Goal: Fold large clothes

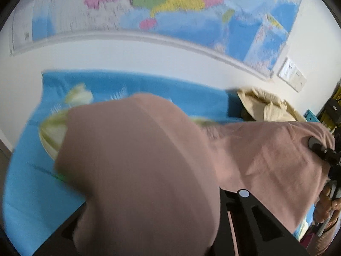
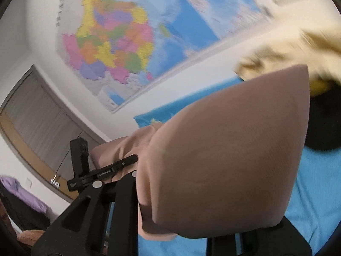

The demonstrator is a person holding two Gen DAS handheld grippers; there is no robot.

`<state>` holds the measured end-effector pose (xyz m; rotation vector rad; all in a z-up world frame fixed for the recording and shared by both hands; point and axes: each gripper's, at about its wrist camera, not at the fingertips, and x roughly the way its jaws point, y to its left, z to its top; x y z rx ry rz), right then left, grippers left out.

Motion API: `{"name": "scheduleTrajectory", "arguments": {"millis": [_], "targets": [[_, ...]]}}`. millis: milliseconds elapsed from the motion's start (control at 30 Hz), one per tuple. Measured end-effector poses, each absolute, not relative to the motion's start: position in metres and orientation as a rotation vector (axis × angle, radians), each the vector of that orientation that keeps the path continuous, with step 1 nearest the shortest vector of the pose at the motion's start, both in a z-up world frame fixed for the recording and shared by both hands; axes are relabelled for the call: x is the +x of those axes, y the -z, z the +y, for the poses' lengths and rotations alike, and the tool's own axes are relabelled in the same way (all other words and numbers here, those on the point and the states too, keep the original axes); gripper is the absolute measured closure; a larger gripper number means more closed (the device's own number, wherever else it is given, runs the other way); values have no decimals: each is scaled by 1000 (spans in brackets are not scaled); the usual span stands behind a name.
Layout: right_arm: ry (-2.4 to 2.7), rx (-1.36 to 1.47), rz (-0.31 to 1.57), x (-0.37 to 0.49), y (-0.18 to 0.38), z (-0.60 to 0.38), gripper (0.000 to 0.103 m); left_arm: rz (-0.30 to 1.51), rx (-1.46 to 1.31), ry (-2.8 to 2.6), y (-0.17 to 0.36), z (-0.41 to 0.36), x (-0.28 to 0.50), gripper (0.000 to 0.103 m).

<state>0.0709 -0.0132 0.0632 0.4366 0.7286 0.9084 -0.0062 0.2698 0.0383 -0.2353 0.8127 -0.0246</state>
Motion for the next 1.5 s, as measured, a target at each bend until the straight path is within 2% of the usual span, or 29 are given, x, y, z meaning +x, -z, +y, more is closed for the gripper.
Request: {"name": "scheduleTrajectory", "arguments": {"millis": [267,467,567,667,733,767,800,833,867,900,1033,1067,1100,1133,1167,1267,1367,1433,1500], "targets": [[-1052,380,609,126,-124,80,82,638,-153,-196,-110,344,20,89],[-1152,335,574,160,-124,179,82,552,-109,-406,-128,423,48,89],[-1174,274,624,167,-84,228,82,557,-127,-512,-93,478,53,87],[-1190,233,866,173,-8,271,79,721,-195,-603,-20,523,61,87],[-1186,201,984,171,28,280,74,838,-269,-640,26,545,58,87],[-1186,201,1003,167,40,277,67,841,-292,-632,37,550,52,83],[-1197,219,1013,166,44,269,64,823,-311,-622,41,553,45,80],[-1212,238,1017,165,45,259,63,816,-326,-619,40,555,41,73],[-1209,240,1017,164,43,251,58,818,-344,-610,40,558,37,71],[-1206,253,1001,162,39,235,48,818,-362,-589,39,560,35,71],[-1186,405,1010,173,40,191,45,830,-377,-556,41,563,37,70],[-1179,419,1030,176,44,190,51,826,-385,-555,42,563,39,72],[-1160,383,1056,177,47,193,73,823,-387,-555,42,565,42,74],[-1158,349,1067,175,47,197,83,822,-383,-559,40,565,47,78],[-1145,323,1054,172,45,201,86,826,-384,-559,39,571,48,82],[-1153,290,1018,163,37,207,90,799,-416,-557,28,584,58,83],[-1144,253,1101,155,56,217,90,845,-413,-603,43,590,61,76],[-1135,219,1105,149,59,219,89,854,-396,-630,52,590,59,63],[-1132,210,1098,146,56,215,87,838,-391,-647,49,587,52,60]]}}
